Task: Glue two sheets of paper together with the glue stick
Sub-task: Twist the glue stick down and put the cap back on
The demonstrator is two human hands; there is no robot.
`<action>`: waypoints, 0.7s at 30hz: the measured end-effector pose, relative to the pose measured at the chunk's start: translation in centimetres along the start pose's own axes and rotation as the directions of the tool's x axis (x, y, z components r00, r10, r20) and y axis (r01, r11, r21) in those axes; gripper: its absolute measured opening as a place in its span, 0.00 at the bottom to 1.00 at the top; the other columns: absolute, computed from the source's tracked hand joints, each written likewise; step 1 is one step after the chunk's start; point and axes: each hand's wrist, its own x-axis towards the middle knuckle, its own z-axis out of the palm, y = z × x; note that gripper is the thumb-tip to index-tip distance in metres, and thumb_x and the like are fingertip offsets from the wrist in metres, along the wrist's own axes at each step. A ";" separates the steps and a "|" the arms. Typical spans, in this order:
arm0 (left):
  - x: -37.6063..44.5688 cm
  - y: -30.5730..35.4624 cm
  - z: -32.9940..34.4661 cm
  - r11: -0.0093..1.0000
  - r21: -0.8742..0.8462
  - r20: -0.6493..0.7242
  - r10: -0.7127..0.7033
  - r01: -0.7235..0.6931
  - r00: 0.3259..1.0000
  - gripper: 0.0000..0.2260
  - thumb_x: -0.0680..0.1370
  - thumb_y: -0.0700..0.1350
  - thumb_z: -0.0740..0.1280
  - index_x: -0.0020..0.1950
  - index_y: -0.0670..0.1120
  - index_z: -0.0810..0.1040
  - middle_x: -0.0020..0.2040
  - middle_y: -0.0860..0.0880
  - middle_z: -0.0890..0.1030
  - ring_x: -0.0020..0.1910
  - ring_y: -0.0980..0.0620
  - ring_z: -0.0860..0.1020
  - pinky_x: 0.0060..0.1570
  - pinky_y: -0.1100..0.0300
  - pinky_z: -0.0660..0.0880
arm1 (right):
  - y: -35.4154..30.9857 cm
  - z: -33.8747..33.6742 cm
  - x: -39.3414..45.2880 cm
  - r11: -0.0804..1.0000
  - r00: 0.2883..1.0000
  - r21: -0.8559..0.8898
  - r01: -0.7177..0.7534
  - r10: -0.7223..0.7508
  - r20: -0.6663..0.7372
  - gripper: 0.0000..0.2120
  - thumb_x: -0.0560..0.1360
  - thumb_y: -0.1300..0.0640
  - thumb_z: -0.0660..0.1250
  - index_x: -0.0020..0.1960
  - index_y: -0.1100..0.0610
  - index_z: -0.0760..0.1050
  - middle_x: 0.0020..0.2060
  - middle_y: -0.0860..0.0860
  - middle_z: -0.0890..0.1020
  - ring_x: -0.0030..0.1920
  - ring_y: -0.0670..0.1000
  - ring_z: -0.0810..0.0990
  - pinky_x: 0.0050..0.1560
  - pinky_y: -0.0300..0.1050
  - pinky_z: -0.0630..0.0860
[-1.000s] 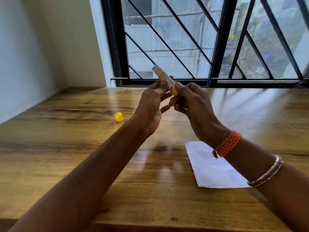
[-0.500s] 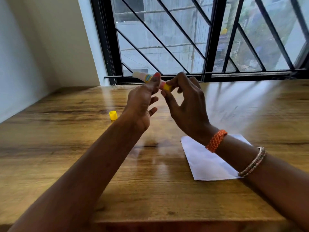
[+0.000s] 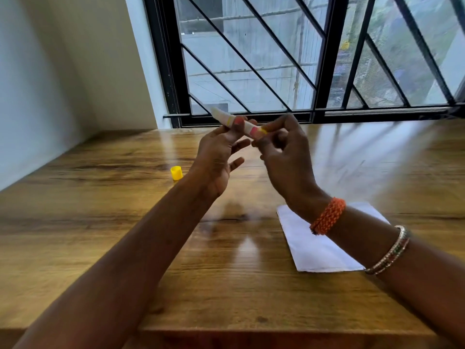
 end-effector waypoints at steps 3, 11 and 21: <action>0.1 0.0 -0.3 1.000 0.014 -0.061 0.018 -0.017 0.998 0.15 0.74 0.55 0.65 0.54 0.47 0.79 0.54 0.51 0.82 0.56 0.51 0.76 0.47 0.56 0.70 | -0.1 0.1 0.0 0.964 0.974 -0.145 0.225 -0.226 0.011 0.09 0.73 0.62 0.70 0.45 0.57 0.70 0.37 0.43 0.77 0.39 0.46 0.77 0.36 0.41 0.76; 0.0 -0.2 0.0 0.999 -0.034 0.029 -0.002 0.003 1.000 0.10 0.77 0.50 0.64 0.54 0.47 0.78 0.50 0.51 0.81 0.51 0.52 0.76 0.50 0.55 0.72 | -0.8 -0.2 0.4 0.728 0.890 0.515 -0.452 0.405 0.209 0.05 0.78 0.58 0.63 0.46 0.59 0.71 0.31 0.52 0.81 0.26 0.45 0.74 0.32 0.40 0.76; 0.1 0.0 0.2 1.000 0.004 -0.112 -0.015 0.015 0.994 0.07 0.75 0.45 0.67 0.51 0.44 0.79 0.48 0.48 0.77 0.41 0.54 0.67 0.40 0.61 0.67 | 0.1 -1.0 0.6 0.846 0.925 -0.377 0.376 -0.363 0.110 0.04 0.74 0.62 0.68 0.46 0.58 0.73 0.37 0.49 0.78 0.37 0.48 0.76 0.32 0.42 0.72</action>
